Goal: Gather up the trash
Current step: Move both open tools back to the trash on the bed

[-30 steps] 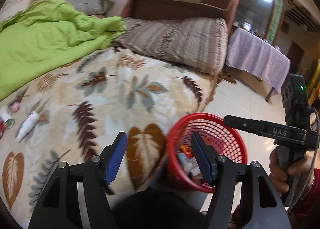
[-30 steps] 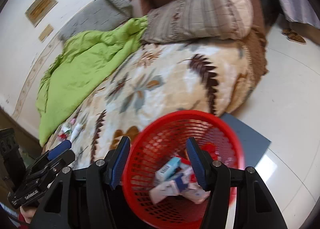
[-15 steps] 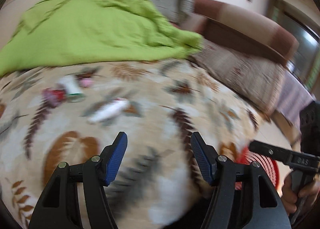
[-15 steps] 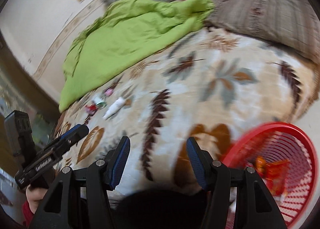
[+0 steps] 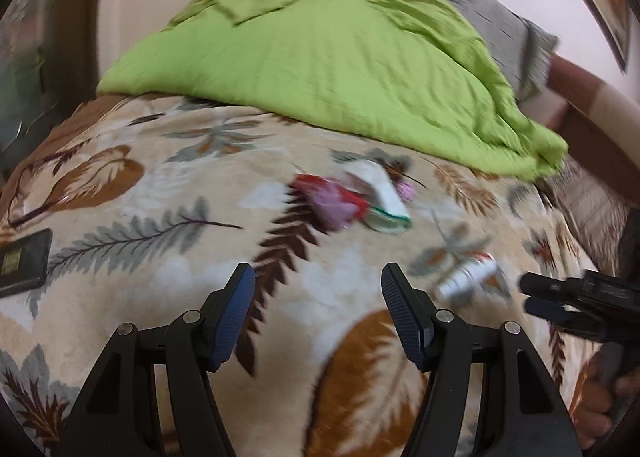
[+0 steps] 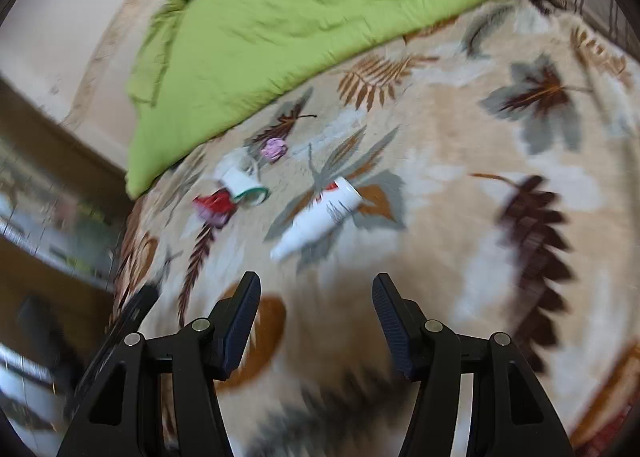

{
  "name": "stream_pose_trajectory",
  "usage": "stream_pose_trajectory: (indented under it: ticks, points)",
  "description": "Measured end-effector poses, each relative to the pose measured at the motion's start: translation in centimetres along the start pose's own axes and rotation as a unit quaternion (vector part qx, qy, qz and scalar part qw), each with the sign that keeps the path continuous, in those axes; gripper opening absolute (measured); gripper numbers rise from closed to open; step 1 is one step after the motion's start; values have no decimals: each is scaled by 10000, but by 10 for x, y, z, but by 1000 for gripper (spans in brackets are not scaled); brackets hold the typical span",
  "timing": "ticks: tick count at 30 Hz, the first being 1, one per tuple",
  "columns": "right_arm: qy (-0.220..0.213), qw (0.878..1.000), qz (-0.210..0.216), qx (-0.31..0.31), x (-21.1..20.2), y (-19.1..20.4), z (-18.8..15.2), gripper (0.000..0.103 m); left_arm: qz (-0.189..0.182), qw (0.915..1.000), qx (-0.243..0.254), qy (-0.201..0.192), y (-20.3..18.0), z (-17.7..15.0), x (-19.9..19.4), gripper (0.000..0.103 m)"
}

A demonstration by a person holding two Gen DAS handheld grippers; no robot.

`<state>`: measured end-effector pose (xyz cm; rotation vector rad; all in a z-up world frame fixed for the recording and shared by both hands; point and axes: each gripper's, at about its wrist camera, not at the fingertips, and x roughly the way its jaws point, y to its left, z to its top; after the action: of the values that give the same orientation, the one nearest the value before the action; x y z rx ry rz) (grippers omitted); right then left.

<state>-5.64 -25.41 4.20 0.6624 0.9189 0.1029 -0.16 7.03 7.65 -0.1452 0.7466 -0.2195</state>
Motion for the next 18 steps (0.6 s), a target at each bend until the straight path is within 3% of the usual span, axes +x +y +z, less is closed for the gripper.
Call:
stream_pose_trajectory:
  ticks: [3,8,11,14,18]
  points:
    - [5,9992,-197,359,37,4,17,63,112,9998,-164,-34,19,7,5,65]
    - [25,9954,-585,763,81,4,33,62,-36,9983,-566,-91,41,19,13,65]
    - [-121,9953,-731,622,89,8,37,62,-127,9977,-661,-79,46,27,26,65]
    - [-184,9955,-917,151,96,19,42,41,-258,9970,-715,110,41,32,50,65]
    - [-148,9971,-750,64,95,17,46,38,-471,9971,-448,405,17,39,81,65]
